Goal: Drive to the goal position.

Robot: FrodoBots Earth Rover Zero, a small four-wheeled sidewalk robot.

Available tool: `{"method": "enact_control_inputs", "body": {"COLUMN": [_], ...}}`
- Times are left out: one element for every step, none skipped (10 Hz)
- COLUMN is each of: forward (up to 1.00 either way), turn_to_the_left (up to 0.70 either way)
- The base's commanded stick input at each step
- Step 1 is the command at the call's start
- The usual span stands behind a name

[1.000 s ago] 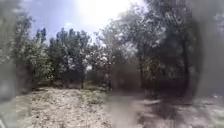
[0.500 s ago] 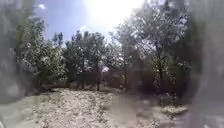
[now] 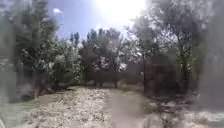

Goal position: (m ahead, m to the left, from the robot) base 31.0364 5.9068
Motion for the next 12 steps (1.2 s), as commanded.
{"method": "enact_control_inputs", "body": {"forward": [0.70,0.70,0.70,0.70,0.70,0.70,0.70,0.70,0.70,0.70,0.70,0.70], "turn_to_the_left": [0.00,0.00,0.00,0.00,0.00,0.00,0.00,0.00,0.00,0.00,0.00,0.00]}}
